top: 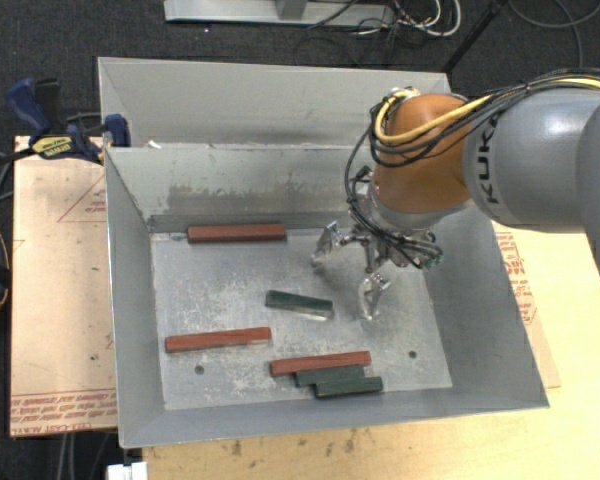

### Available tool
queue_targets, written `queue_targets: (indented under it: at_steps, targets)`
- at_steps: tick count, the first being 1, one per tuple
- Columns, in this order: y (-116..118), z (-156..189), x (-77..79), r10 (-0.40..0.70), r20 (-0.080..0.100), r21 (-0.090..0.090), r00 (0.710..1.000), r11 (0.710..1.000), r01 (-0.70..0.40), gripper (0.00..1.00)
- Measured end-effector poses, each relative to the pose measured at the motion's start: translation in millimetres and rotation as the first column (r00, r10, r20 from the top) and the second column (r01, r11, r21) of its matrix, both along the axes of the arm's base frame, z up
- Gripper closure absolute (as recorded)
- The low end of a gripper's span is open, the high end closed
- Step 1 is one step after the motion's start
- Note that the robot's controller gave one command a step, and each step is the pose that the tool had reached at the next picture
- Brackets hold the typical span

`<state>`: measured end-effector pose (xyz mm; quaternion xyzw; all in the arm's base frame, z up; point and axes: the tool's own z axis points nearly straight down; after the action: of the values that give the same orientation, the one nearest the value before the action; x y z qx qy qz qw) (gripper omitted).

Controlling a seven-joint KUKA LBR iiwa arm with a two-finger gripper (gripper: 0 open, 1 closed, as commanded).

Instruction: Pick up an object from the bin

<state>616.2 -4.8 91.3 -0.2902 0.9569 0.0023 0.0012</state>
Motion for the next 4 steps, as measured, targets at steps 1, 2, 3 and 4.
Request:
queue_targets:
  at_steps: [1,2,3,4]
  targets:
    - [23.8,-12.3,-8.4,0.186,0.024,-0.004,0.982,0.983,-0.186,1.0]
    - [20.7,-16.3,-12.5,0.185,0.007,-0.007,0.983,0.983,-0.185,0.0]
    - [20.8,-16.4,-12.5,0.185,0.008,-0.007,0.983,0.983,-0.185,0.0]
    - [87.5,-12.7,-44.2,0.166,0.02,-0.002,0.986,0.986,-0.166,1.0]
